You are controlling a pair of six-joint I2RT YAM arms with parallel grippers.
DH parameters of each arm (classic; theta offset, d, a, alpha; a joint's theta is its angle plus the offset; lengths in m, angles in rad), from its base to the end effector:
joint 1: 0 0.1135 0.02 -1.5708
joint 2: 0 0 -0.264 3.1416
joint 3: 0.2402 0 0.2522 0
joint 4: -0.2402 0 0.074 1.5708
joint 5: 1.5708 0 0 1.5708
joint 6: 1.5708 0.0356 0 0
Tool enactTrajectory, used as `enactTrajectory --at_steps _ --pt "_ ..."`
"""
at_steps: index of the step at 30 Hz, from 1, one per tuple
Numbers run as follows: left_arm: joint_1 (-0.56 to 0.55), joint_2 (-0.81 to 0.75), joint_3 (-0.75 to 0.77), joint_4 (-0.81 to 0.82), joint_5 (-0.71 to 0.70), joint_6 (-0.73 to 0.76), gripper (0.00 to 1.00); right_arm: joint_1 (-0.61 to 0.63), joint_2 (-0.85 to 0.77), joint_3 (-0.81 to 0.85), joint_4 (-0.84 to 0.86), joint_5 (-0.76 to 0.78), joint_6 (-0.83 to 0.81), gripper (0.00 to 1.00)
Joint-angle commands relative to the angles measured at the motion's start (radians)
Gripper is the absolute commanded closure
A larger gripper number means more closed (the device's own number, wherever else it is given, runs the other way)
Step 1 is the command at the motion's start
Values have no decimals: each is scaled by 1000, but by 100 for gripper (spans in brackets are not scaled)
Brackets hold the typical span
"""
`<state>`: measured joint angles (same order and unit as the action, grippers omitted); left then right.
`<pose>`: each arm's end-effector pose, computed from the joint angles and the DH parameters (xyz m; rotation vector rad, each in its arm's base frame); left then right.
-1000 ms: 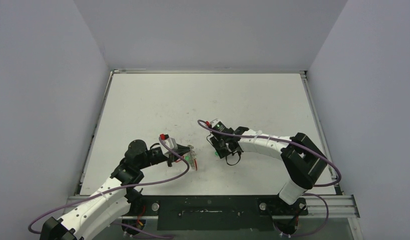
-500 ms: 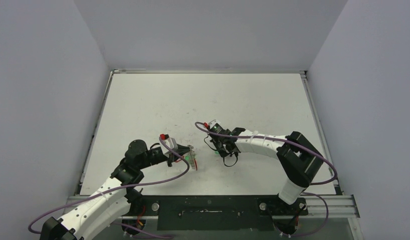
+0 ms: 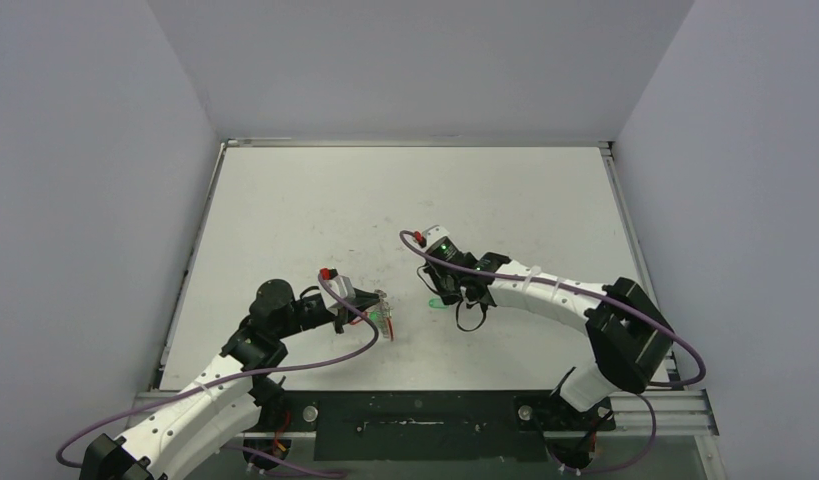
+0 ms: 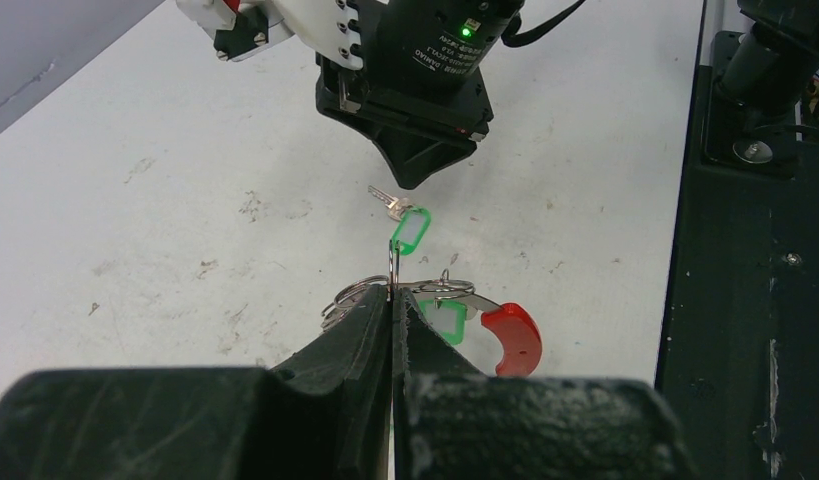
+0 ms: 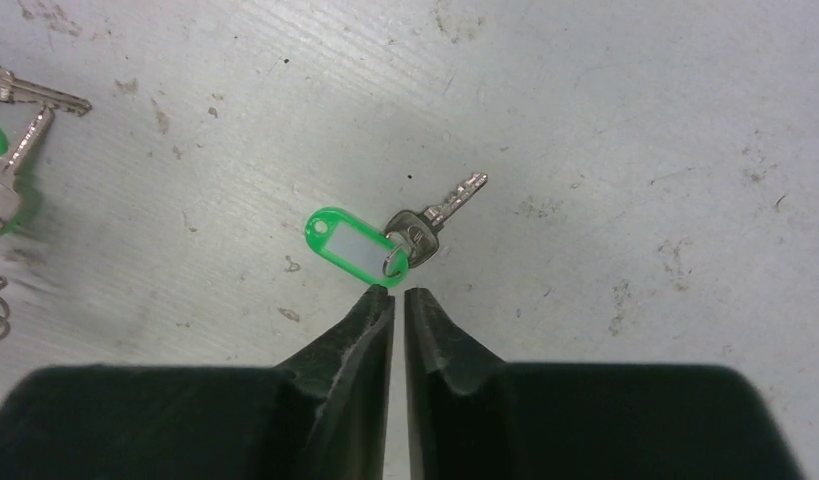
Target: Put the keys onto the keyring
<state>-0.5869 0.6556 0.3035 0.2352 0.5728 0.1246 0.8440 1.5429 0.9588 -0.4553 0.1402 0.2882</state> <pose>0.1263 -0.1072 0.2342 0.9982 1.4223 -0.8244 0.2067 0.2249 0.1982 -0.6683 2.5243 0.2263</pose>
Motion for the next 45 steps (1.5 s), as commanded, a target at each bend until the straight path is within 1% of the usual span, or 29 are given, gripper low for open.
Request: enactTrajectory --at_steps 1,3,5,12,15,19,20,22,26,32,38,45 --pt "-4 -7 13 31 -2 12 100 -5 14 8 26 -14 -16 79" --pt "-4 -5 14 31 -2 12 100 -1 32 15 24 -13 -19 71" --pt "-4 -4 15 30 -2 12 100 0 54 26 19 -7 -20 68" --pt "-4 -2 14 30 -2 12 100 3 117 43 21 -8 -20 67" --pt "-4 -5 14 26 -5 13 100 3 128 43 28 -3 -15 70" --pt "-4 -5 16 24 -5 16 100 3 127 34 41 13 -8 83" --pt "-4 -5 16 24 -6 16 100 4 124 33 45 17 -8 87" --pt "-4 -5 14 20 -7 18 100 3 122 28 47 20 -7 100" --pt "-4 -8 13 20 -7 17 100 4 96 22 40 30 -11 100" --pt "-4 -10 13 18 -8 18 100 -4 -8 4 13 45 -20 100" --pt "-4 -1 15 27 -1 19 100 -14 -84 7 -9 -69 -83 100" --pt "-3 1 17 36 10 12 100 -8 -176 15 -19 -276 -201 100"
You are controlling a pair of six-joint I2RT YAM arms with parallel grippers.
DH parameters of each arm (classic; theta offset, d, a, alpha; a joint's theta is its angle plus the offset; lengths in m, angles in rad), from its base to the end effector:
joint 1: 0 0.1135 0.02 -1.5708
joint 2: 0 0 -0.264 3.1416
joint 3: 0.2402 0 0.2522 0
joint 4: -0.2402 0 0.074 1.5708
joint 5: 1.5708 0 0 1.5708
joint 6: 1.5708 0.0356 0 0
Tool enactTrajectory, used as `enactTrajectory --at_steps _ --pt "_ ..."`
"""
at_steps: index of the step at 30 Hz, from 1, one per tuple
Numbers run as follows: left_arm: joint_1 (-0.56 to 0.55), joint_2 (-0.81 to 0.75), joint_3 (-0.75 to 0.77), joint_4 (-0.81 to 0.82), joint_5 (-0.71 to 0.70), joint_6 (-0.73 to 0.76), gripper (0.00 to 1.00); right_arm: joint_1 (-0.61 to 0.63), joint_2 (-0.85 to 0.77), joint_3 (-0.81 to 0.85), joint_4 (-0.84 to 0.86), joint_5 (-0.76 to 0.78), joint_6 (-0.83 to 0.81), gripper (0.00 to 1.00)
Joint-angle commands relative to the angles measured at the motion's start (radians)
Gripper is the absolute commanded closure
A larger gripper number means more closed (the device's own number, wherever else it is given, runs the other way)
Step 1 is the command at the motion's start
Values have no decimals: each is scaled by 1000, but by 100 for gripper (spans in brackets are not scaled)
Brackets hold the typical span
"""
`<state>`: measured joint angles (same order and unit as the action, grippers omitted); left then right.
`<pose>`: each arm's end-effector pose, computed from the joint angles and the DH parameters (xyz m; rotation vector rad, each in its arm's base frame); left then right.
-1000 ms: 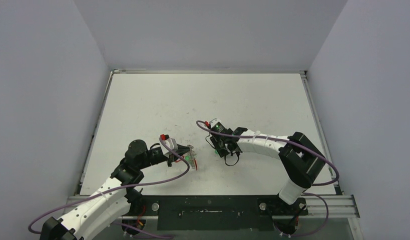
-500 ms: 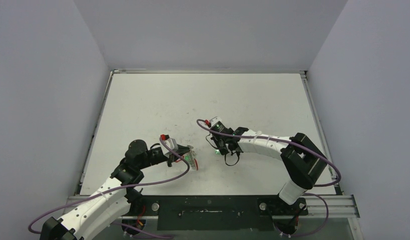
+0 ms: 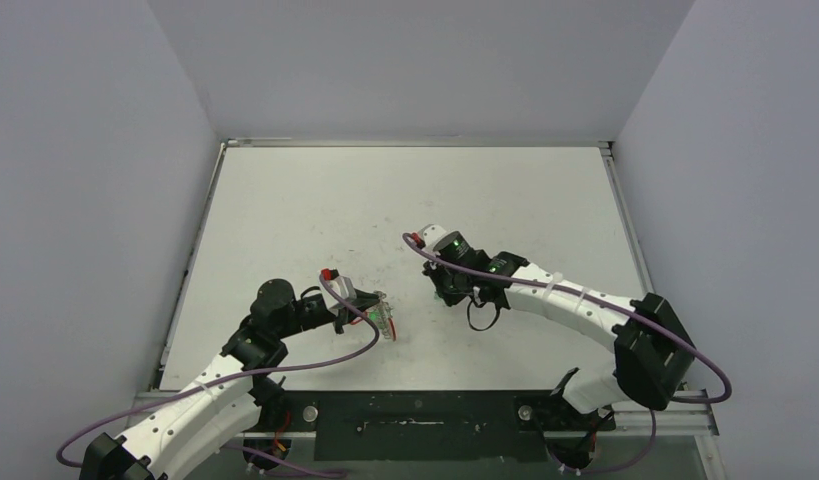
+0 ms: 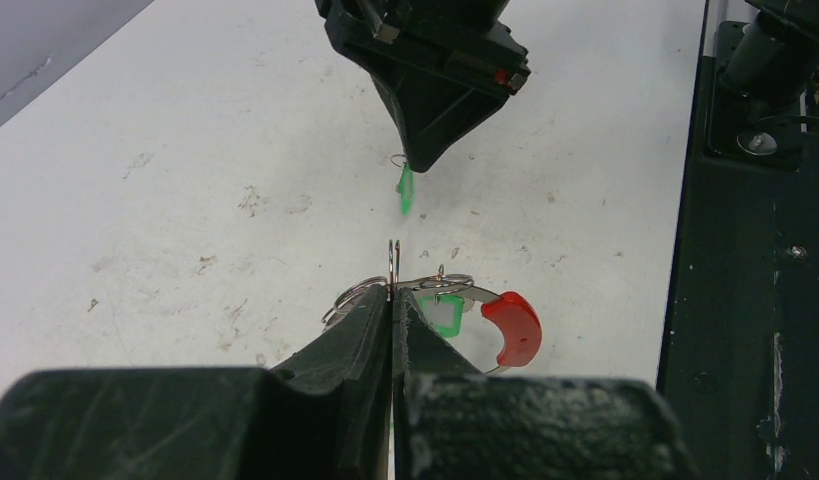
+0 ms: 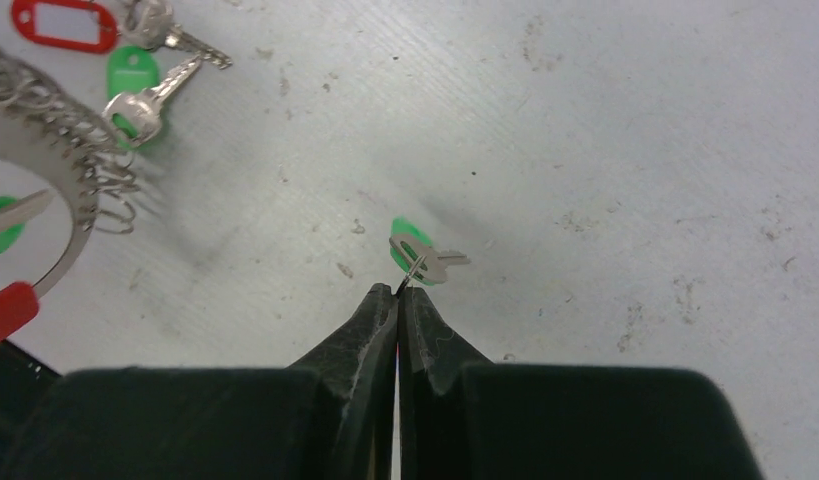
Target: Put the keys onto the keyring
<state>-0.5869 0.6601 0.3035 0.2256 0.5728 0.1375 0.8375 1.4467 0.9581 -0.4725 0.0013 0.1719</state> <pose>0.1267 -0.1074 0.2325 1.0090 1.4286 -0.8171 0.1972 0.2188 0.2236 -0.8423 2.4384 0.3910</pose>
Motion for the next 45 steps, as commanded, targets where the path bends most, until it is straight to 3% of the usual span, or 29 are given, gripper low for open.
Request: enactTrajectory --at_steps 1,7,15,45 --pt "-4 -3 17 46 11 -1 100 -2 -93 19 -2 -177 -103 100" --pt "-4 0 16 54 19 -10 100 44 -136 64 -16 -303 -177 100" --pt "-5 1 13 59 28 -13 100 139 -94 170 -58 -324 -216 100" --pt "-6 12 14 77 36 -13 100 184 3 319 -99 -414 -254 100"
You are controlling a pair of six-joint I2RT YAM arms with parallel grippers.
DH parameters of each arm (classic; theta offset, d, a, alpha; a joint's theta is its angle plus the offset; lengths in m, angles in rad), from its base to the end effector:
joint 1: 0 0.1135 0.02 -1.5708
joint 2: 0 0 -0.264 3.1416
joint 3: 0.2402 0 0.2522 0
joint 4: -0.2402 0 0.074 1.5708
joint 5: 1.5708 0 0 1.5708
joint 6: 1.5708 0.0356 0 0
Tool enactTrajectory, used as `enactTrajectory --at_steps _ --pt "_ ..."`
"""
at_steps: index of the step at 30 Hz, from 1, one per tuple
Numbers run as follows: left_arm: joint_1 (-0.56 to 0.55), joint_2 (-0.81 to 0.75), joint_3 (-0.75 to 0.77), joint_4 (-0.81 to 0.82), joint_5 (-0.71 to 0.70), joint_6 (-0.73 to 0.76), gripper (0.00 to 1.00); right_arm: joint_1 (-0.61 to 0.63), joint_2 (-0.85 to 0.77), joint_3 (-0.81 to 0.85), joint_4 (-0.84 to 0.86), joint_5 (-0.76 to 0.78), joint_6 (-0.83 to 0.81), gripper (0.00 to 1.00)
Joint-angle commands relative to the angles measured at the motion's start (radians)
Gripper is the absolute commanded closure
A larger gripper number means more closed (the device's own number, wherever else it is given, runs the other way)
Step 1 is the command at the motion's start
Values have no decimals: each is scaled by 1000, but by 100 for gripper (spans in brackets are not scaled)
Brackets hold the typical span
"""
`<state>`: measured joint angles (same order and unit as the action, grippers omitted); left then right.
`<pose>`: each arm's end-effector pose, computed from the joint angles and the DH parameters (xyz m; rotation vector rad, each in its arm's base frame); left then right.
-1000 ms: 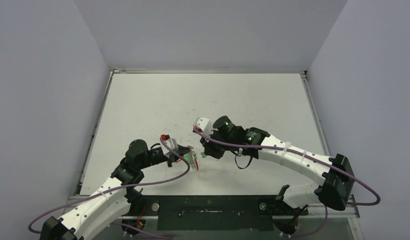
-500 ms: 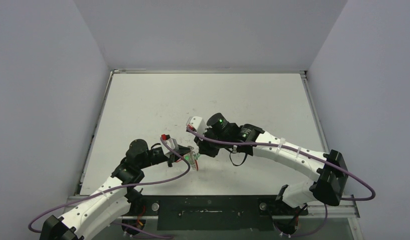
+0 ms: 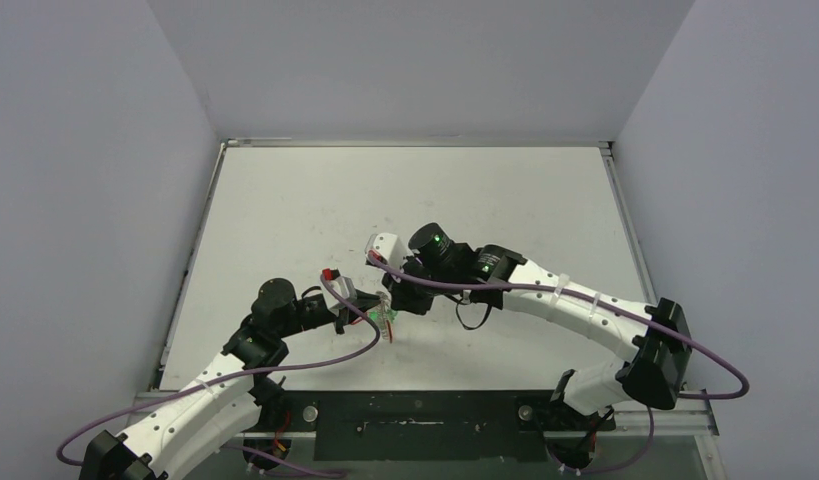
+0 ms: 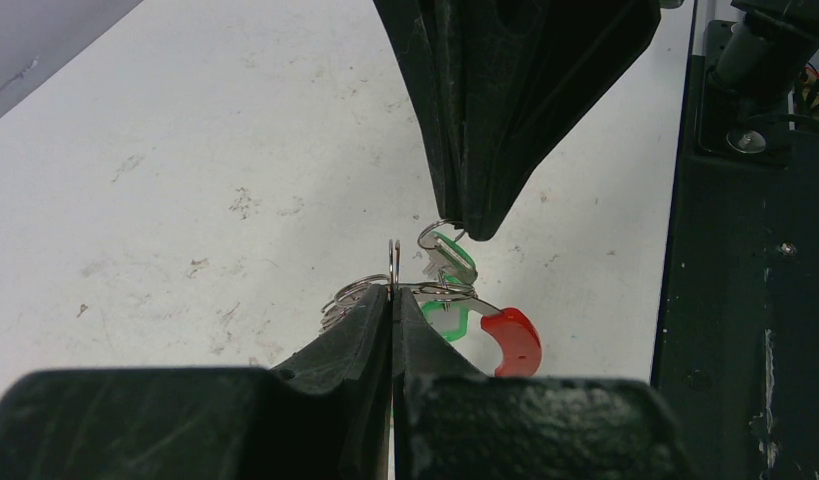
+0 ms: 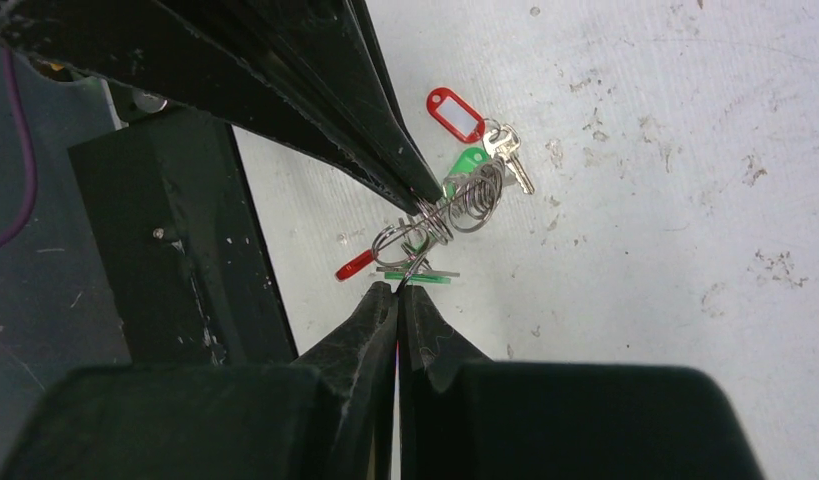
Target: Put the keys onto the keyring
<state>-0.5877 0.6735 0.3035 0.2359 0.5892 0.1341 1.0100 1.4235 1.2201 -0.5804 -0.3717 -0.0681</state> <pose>0.1275 -0.1087 0.2317 1.0191 1.4270 -0.8343 0.1535 0.2687 0.3083 -1.4279 2.0132 0.8758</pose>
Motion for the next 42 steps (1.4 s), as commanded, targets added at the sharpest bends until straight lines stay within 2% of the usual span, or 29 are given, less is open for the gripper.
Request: enactTrajectory --at_steps 1,10,42 --pt "-5 -1 15 65 20 -11 100 12 30 61 8 -44 -16 100" --pt "-6 0 17 63 23 -7 100 16 60 86 7 -53 -15 100" --pt "-6 -5 11 61 24 -10 100 15 -7 61 75 41 13 100"
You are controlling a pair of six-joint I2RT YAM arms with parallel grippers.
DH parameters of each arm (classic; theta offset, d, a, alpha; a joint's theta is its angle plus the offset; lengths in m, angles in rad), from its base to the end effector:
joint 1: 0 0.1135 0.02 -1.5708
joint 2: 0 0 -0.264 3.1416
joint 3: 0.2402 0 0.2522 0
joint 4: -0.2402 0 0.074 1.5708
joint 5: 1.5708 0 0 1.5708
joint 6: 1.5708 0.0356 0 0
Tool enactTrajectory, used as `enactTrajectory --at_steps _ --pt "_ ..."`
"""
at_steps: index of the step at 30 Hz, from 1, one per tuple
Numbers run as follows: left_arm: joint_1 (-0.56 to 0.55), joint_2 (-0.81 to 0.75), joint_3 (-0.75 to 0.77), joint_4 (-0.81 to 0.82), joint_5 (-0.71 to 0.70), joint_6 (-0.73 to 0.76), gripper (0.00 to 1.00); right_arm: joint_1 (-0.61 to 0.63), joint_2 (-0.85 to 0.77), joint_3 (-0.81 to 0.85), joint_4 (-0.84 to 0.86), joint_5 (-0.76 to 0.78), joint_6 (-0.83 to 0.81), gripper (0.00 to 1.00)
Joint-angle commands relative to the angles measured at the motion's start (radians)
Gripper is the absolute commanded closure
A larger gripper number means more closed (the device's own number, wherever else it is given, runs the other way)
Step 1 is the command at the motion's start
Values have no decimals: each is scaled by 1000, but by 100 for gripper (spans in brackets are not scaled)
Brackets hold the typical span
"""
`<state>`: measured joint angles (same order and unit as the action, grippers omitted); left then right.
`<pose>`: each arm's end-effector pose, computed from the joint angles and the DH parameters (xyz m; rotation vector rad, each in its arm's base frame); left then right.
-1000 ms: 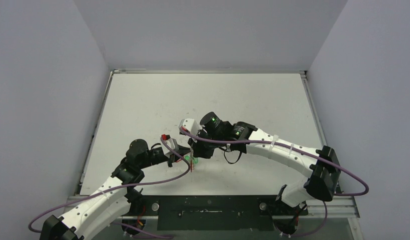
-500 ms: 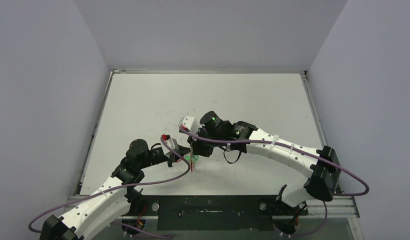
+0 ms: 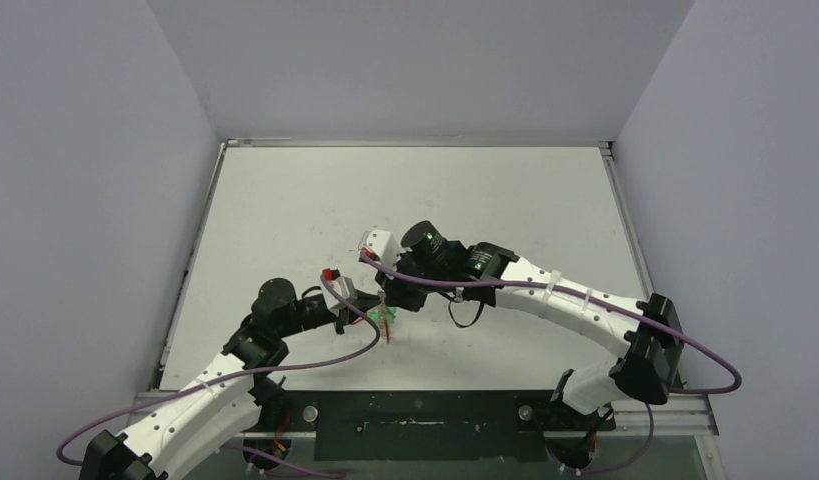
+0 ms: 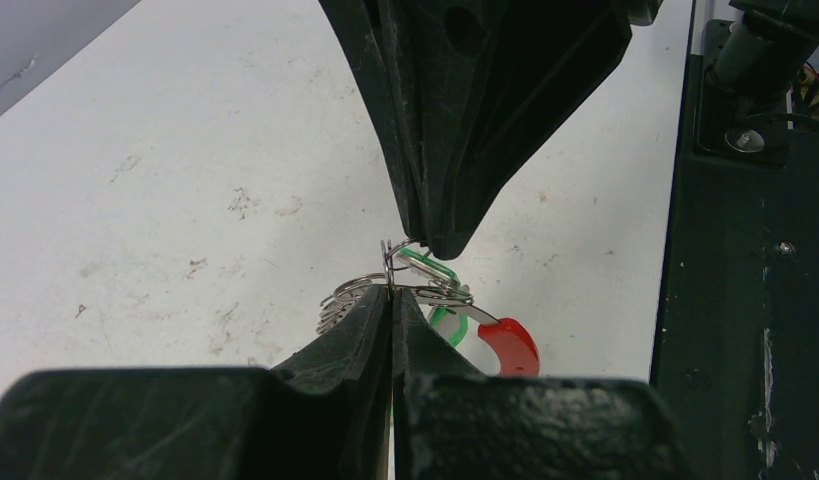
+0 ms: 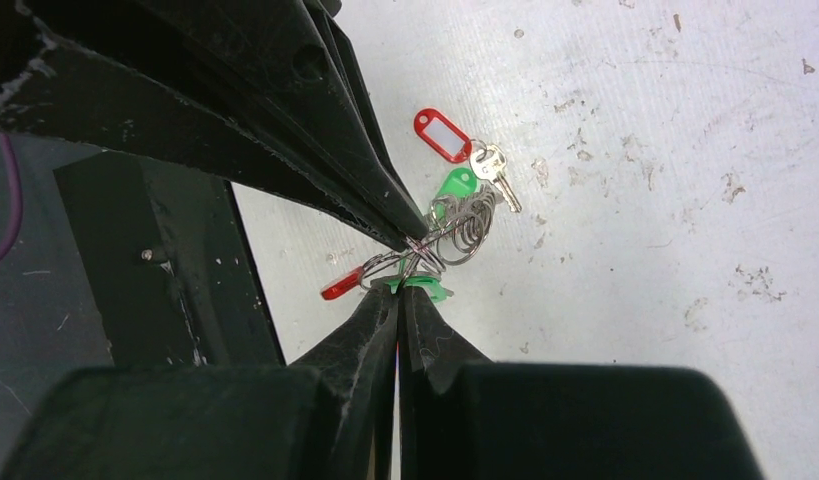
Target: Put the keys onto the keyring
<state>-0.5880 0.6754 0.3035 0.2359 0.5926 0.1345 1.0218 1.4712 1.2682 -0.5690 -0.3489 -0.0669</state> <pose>0.1275 -0.1089 0.2314 1.0223 1.4272 -0.8374 0.1581 0.2817 0.3106 -1.4242 2.0009 0.8584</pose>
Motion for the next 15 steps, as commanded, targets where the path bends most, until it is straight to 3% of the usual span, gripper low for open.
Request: enactTrajectory --at_steps 1,15 --pt "-6 -6 11 62 22 -10 100 3 -55 12 65 21 14 100" --pt "-6 -10 7 65 21 -12 100 -41 -75 -55 102 33 59 100"
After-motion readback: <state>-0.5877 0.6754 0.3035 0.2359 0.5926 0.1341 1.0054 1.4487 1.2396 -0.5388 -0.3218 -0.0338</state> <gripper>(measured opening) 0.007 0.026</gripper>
